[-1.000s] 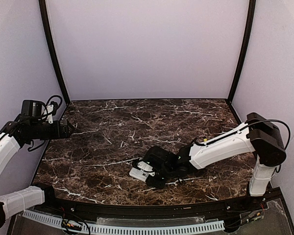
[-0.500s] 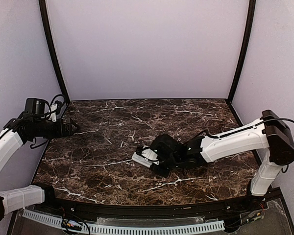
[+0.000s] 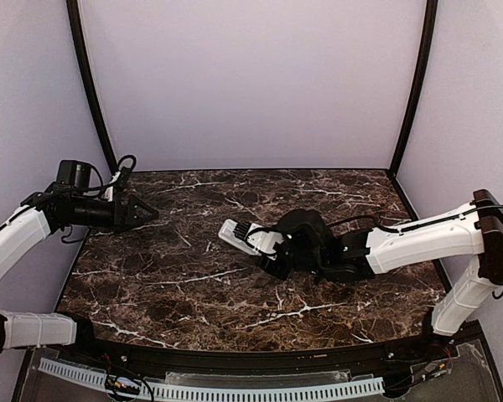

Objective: Unload the batteries from the remote control

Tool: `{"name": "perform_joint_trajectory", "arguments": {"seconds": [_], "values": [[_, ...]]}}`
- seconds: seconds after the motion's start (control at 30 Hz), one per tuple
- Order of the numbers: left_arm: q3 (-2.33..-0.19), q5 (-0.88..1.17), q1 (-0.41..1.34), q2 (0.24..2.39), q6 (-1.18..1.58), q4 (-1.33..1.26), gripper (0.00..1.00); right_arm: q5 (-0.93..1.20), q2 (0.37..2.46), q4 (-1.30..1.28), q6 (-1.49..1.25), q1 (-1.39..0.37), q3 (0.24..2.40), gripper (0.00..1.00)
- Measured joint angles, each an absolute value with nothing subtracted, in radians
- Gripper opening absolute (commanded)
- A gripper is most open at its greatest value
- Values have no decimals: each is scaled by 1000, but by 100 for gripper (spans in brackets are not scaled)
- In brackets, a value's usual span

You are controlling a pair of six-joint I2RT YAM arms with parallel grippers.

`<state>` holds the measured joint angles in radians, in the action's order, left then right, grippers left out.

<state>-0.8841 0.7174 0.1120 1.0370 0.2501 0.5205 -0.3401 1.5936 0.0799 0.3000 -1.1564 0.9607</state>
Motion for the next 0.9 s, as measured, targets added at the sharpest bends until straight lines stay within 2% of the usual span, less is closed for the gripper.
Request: {"name": "perform_joint_trajectory", "arguments": {"seconds": [0.23, 0.4, 0.7, 0.9], "values": [[-886, 783, 275, 1093, 286, 454, 89, -342, 1593, 136, 370, -1156, 970, 0], [-905, 799, 325, 1145, 322, 402, 83, -335, 1593, 144, 391, -1158, 974, 0], [-994, 817, 484, 1311, 353, 348, 82, -293, 1593, 159, 420, -1185, 975, 0], [-1031, 834, 545, 1379, 355, 344, 73, -265, 1593, 176, 442, -1202, 975, 0]]}}
